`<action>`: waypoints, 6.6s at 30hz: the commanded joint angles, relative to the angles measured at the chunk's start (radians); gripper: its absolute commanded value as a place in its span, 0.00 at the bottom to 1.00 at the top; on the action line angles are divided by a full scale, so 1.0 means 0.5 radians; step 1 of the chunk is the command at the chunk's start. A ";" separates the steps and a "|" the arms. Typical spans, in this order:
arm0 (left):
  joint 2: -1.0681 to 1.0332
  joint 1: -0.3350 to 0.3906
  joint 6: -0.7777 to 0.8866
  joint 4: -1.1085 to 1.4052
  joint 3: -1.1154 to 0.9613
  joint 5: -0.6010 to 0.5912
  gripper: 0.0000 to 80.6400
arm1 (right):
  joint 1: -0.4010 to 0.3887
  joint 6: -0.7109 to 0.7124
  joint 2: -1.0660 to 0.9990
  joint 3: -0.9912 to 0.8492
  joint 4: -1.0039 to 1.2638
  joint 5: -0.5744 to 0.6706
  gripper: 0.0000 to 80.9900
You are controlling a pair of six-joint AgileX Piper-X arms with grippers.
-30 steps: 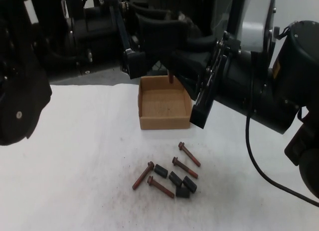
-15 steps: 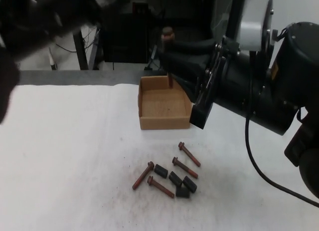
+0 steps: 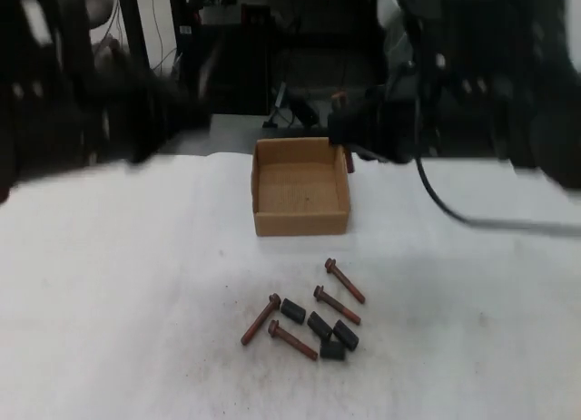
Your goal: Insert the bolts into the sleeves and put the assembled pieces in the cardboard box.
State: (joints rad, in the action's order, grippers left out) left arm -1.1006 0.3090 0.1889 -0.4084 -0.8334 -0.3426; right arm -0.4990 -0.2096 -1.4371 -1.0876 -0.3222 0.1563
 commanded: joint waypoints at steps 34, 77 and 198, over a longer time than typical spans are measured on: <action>0.013 -0.003 -0.244 -0.868 -0.004 0.086 0.00 | 0.102 0.054 -1.690 -1.868 -0.811 0.127 0.47; -1.047 0.325 -0.581 -0.342 -0.407 -0.186 0.00 | 0.167 0.361 0.751 0.024 -1.594 -0.151 0.01; -1.381 0.442 -0.693 -0.428 -0.665 0.697 0.00 | 0.561 0.593 0.762 0.054 -1.416 0.503 0.01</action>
State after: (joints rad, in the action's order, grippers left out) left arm -1.8583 0.5372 -0.1537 -0.6295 -1.1607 -0.0559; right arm -0.2111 0.0299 -1.0608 -1.0579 -1.1118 0.2438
